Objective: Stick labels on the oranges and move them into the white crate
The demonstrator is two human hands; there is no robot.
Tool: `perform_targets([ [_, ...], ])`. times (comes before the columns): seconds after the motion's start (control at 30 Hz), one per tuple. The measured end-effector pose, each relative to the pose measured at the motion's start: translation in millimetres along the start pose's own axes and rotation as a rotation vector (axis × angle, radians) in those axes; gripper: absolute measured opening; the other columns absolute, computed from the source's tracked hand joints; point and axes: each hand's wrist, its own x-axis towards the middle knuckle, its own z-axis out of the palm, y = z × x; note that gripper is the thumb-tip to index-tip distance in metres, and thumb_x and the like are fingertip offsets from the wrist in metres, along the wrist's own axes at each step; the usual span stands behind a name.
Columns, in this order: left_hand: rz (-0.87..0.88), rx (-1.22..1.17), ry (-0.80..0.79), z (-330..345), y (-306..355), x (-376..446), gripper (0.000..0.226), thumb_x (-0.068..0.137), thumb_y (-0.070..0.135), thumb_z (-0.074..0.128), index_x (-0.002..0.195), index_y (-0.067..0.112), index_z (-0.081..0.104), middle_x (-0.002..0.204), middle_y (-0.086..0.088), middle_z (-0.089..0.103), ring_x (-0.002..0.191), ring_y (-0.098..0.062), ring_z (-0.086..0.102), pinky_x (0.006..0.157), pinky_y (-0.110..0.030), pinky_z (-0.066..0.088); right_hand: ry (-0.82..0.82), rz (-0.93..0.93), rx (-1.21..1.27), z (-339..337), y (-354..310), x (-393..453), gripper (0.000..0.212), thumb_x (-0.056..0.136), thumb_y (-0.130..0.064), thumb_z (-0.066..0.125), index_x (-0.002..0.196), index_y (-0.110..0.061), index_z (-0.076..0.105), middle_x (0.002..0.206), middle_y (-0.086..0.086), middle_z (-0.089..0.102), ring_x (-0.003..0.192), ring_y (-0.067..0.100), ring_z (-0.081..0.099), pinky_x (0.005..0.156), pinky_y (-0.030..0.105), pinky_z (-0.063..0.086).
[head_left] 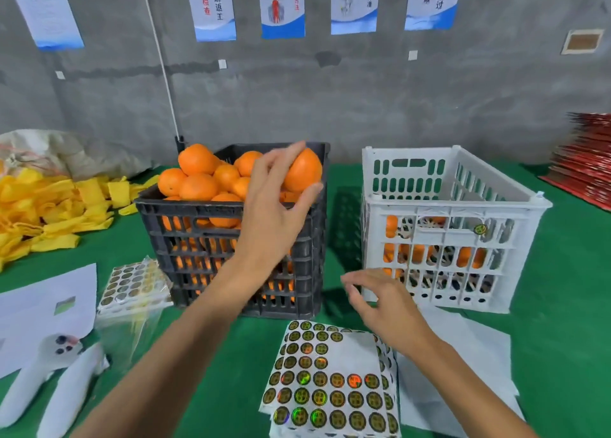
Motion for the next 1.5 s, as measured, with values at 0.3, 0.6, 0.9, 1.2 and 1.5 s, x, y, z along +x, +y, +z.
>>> perform_targets([
  [0.3,0.292,0.294,-0.464,6.0,-20.2,-164.8,0.056,0.094,0.020,0.077,0.143,0.027,0.049,0.147,-0.014,0.042,0.125,-0.036,0.054,0.085,-0.039,0.061,-0.393,0.105,-0.004,39.3,25.0,-44.9,0.060,0.090,-0.066,0.062,0.138,-0.030,0.063,0.139,-0.025,0.056,0.122,-0.009,0.044,0.104,0.008,0.033],
  [0.6,-0.092,0.214,-0.637,22.0,-35.1,-205.3,0.051,0.103,0.039,0.060,0.152,0.037,0.044,0.155,-0.002,0.034,0.133,-0.025,0.046,0.091,-0.039,0.060,-0.329,0.166,0.041,52.4,31.6,-41.5,0.032,0.092,-0.055,0.067,0.109,-0.031,0.079,0.116,-0.023,0.066,0.107,-0.003,0.049,0.095,0.026,0.044],
  [0.9,-0.199,0.134,-0.610,24.9,-42.3,-209.2,0.058,0.099,0.041,0.067,0.149,0.048,0.038,0.155,0.009,0.032,0.135,-0.015,0.041,0.100,-0.026,0.044,-0.287,0.130,-0.080,58.5,27.2,-39.2,0.030,0.099,-0.046,0.060,0.108,-0.024,0.078,0.105,-0.020,0.063,0.100,0.000,0.047,0.090,0.027,0.046],
  [1.2,-0.318,0.097,-0.580,26.0,-45.9,-213.4,0.062,0.100,0.046,0.064,0.152,0.048,0.031,0.154,0.011,0.031,0.130,-0.014,0.046,0.099,-0.023,0.045,-0.300,0.154,-0.009,55.7,26.1,-39.3,0.028,0.097,-0.047,0.064,0.104,-0.026,0.082,0.109,-0.019,0.065,0.103,0.004,0.049,0.092,0.028,0.044],
  [1.5,-0.300,0.112,-0.591,25.5,-45.7,-212.4,0.062,0.098,0.044,0.067,0.150,0.046,0.034,0.154,0.012,0.031,0.131,-0.015,0.046,0.100,-0.026,0.048,-0.129,0.412,0.159,65.2,22.7,-38.0,0.024,0.096,-0.032,0.068,0.075,-0.022,0.076,0.086,-0.010,0.070,0.089,0.011,0.059,0.086,0.040,0.050],
])
